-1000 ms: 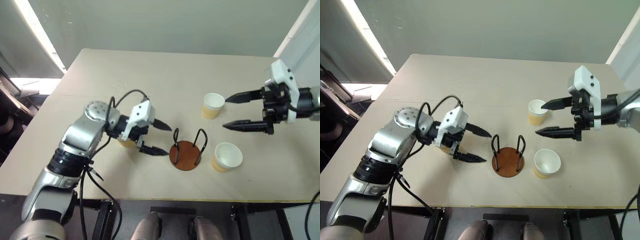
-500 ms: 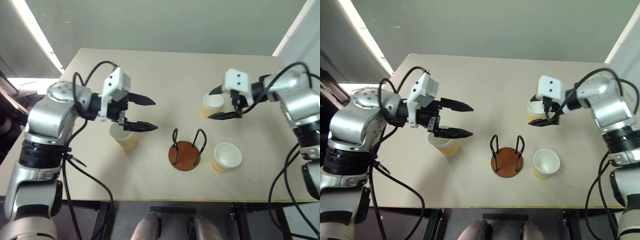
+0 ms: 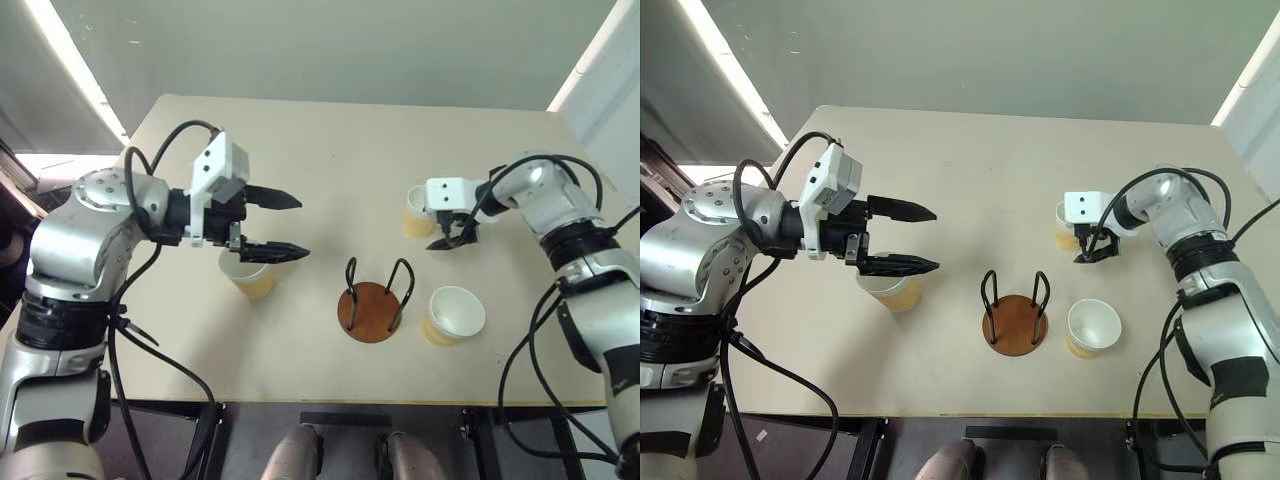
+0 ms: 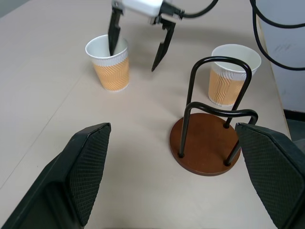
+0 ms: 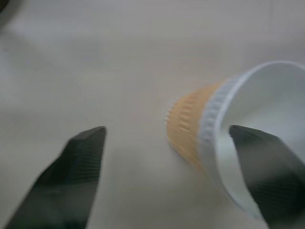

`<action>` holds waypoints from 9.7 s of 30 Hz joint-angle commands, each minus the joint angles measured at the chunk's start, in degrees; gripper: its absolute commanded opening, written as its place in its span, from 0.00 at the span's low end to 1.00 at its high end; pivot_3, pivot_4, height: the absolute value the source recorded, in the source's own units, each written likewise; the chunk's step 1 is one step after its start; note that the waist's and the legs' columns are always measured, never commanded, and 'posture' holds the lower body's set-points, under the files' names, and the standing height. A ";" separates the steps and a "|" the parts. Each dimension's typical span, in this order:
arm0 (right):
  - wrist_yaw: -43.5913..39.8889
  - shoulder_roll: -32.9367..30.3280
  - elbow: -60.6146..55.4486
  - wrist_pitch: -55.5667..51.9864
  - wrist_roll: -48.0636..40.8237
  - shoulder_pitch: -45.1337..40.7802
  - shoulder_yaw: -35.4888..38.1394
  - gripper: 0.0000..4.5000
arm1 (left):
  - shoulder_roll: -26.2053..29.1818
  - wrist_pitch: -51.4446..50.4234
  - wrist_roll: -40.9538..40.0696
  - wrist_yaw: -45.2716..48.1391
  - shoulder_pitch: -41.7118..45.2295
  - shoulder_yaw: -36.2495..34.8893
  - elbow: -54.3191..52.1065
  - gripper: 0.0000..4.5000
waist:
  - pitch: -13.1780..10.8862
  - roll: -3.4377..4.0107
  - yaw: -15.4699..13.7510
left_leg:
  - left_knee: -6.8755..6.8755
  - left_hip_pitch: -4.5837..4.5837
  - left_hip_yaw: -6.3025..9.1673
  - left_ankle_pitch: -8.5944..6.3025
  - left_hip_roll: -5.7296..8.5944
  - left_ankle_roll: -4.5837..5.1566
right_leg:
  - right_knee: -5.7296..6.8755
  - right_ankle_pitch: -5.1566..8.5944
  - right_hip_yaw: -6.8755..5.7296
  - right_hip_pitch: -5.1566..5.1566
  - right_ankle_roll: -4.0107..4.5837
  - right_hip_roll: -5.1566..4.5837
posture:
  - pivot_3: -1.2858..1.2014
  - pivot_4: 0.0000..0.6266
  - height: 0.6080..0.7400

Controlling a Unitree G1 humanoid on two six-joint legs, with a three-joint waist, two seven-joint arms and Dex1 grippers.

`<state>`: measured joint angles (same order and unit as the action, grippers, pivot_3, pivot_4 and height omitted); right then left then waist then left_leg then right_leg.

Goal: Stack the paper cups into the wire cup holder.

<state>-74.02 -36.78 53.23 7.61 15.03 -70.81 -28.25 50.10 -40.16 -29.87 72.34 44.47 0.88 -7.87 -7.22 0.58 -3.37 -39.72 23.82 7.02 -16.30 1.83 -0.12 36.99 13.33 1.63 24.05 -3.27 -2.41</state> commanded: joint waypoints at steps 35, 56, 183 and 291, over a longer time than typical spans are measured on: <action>-16.28 -18.78 -73.51 -52.26 -36.56 -0.14 11.04 0.01 | -1.32 6.88 -3.98 8.14 -1.52 -1.44 2.00 1.00 | -0.06 0.06 0.64 | 0.48 -0.45 0.00 0.24 -0.04 -0.24 | -0.09 0.15 0.03 -0.13 0.29 -0.01 | 0.52 0.24 1.00; -14.12 -14.77 -74.81 -47.96 -33.92 4.48 7.16 0.01 | -0.99 8.00 -4.71 8.75 -1.59 -2.19 3.47 1.00 | -0.05 0.05 0.73 | 0.61 -0.43 0.00 0.27 -0.06 -0.19 | -0.08 0.15 0.00 -0.11 0.28 0.00 | 0.52 0.24 1.00; 12.24 -28.70 -81.54 -57.71 -75.10 40.13 52.34 0.91 | -7.00 32.66 -5.57 20.16 39.18 44.59 18.56 0.02 | -0.04 0.00 0.10 | 0.47 0.09 -0.03 0.24 -0.04 -0.03 | -0.19 -0.03 -0.01 0.07 -0.03 -0.05 | 0.52 0.24 1.00; -18.48 -30.05 -74.40 -38.93 -32.36 2.25 10.11 0.02 | 14.71 14.20 -9.65 20.16 3.01 3.44 11.90 1.00 | 0.00 -0.02 1.53 | -0.02 -0.06 0.01 0.09 -0.02 0.10 | -0.11 0.04 0.00 0.04 0.03 0.01 | 0.52 0.24 1.00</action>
<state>-92.18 -67.42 -21.14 -31.58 -17.75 -66.48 -17.11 63.85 -27.39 -38.66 90.51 46.09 4.64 4.35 -7.22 0.55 -1.85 -39.73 23.76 7.02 -16.21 1.81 -0.03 36.88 13.38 1.64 24.09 -3.22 -2.41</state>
